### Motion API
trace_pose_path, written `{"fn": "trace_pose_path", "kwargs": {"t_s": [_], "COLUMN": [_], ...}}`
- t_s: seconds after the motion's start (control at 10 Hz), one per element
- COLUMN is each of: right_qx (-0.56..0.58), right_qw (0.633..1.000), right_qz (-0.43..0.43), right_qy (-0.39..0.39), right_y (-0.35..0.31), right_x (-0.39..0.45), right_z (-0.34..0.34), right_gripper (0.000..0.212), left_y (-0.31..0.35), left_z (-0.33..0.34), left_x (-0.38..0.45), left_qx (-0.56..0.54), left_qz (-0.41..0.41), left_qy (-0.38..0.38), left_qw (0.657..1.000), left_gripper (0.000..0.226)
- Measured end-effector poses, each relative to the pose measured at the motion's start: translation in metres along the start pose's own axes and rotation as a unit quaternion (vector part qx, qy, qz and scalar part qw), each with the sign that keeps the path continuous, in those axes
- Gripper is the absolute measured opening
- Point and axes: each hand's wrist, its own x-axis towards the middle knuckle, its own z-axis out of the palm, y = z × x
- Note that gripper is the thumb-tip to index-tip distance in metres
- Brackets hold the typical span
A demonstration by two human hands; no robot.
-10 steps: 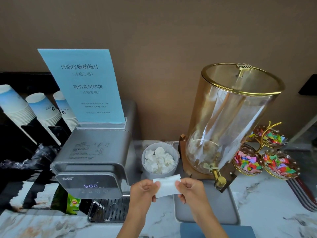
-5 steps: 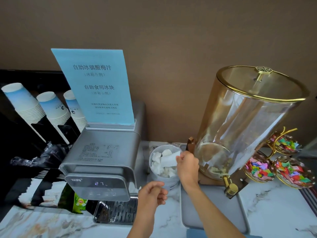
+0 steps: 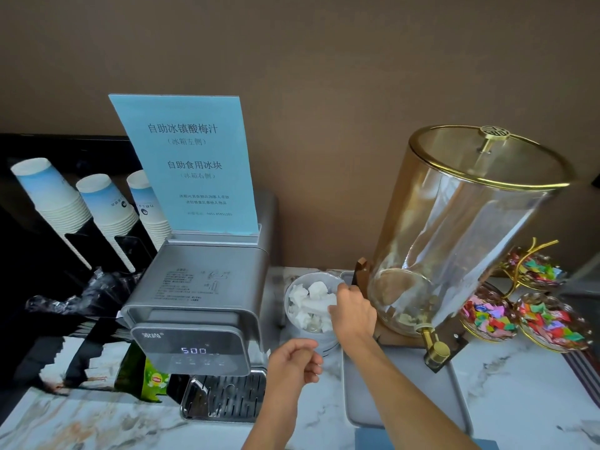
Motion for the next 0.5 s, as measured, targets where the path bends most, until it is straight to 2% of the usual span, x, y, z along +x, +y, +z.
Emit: {"fn": "trace_pose_path", "kwargs": {"t_s": [0.2,0.3,0.4,0.5], "right_qx": [0.125,0.227,0.298,0.334], "right_qw": [0.991,0.971,0.950,0.933], "right_qz": [0.038,0.057,0.039,-0.025], "right_qy": [0.022,0.041,0.081,0.131], "right_y": [0.009,0.017,0.025,0.031], "right_x": [-0.017,-0.032,-0.048,-0.066], "right_z": [-0.006,-0.014,-0.029,-0.045], "right_gripper": [0.029,0.022,0.017,0.014], "left_y": [0.003,0.008,0.014,0.024], "left_z": [0.002,0.003,0.005,0.009], "left_x": [-0.003,-0.004,-0.005,-0.016], "left_qx": [0.003,0.008,0.020,0.096], "left_qz": [0.014,0.027,0.063,0.163], "left_qy": [-0.011,-0.015,-0.015,-0.011], "left_qw": [1.000,0.999,0.998,0.982], "left_gripper": [0.020,0.021,0.022,0.016]}}
